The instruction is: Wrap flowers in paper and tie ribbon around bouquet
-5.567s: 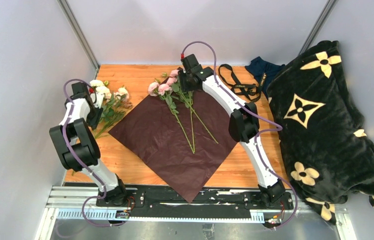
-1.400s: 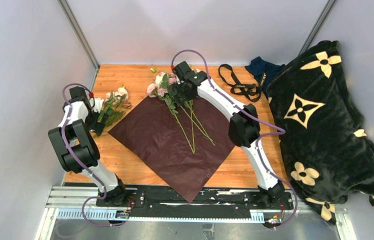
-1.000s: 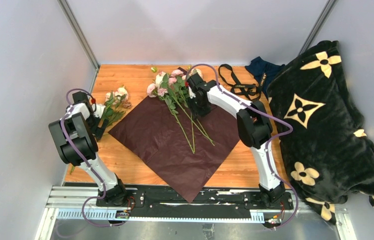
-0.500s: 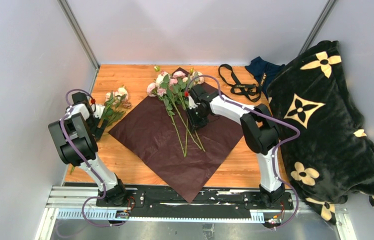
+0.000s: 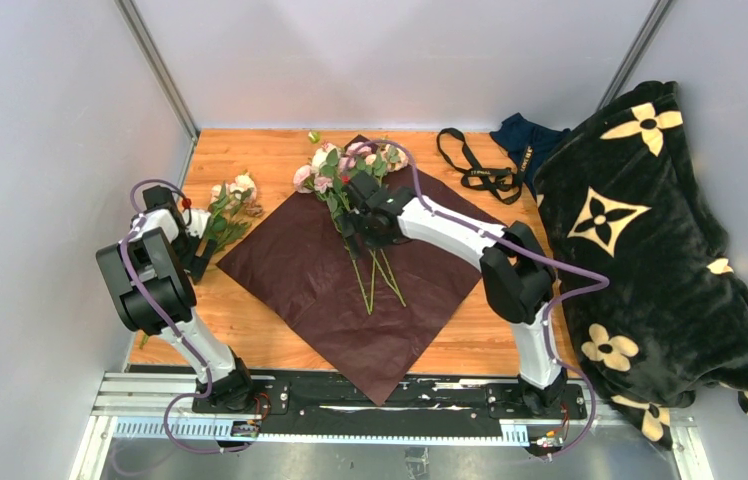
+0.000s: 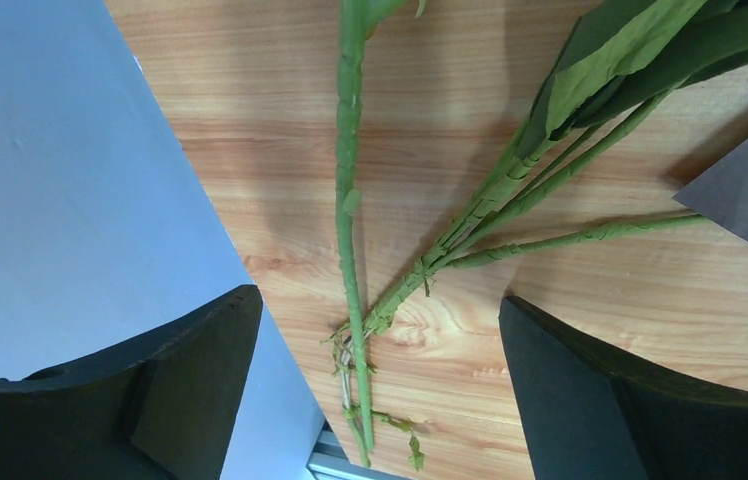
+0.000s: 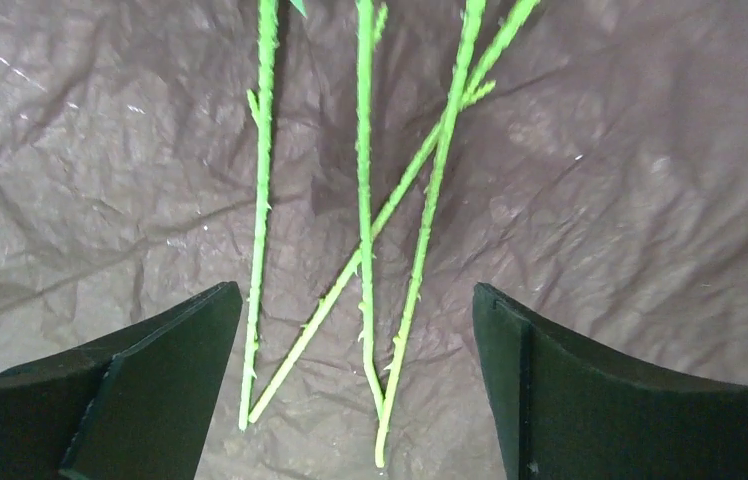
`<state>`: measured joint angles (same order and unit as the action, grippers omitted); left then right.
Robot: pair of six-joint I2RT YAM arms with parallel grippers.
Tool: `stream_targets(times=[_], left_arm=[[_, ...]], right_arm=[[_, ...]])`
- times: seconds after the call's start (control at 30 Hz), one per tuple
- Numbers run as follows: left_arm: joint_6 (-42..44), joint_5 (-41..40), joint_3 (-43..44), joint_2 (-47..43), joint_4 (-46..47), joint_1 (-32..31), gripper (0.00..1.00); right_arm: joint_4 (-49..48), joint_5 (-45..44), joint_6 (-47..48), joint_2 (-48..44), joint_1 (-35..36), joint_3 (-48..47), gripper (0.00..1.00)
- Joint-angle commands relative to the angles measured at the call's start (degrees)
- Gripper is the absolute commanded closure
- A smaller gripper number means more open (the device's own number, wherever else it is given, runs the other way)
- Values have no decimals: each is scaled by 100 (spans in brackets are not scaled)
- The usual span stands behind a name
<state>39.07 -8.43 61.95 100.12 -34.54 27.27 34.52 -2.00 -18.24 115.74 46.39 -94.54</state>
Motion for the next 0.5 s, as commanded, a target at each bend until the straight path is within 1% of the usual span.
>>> stream_targets(times=[0.0,0.13,0.3,0.4,0.47], left_arm=[[49,178,-138,-95,-45,29,6],[54,243,-135,-115,-74,33,6],[129,263,-195,-154,-71,33,6],[135,254,-206,-151,-69,29,6],[136,274,-209,-151,-70,33,6]], right_arm=[[788,-1924,199,345,774,-678,8],[1115,-2064,296,913,819,-1116,7],[1507,-1819,495,1568,801,-1765,6],[1539,-2265,506,1688,770,-1810,6],[1553,-2363,506,1699,687,-1750,5]])
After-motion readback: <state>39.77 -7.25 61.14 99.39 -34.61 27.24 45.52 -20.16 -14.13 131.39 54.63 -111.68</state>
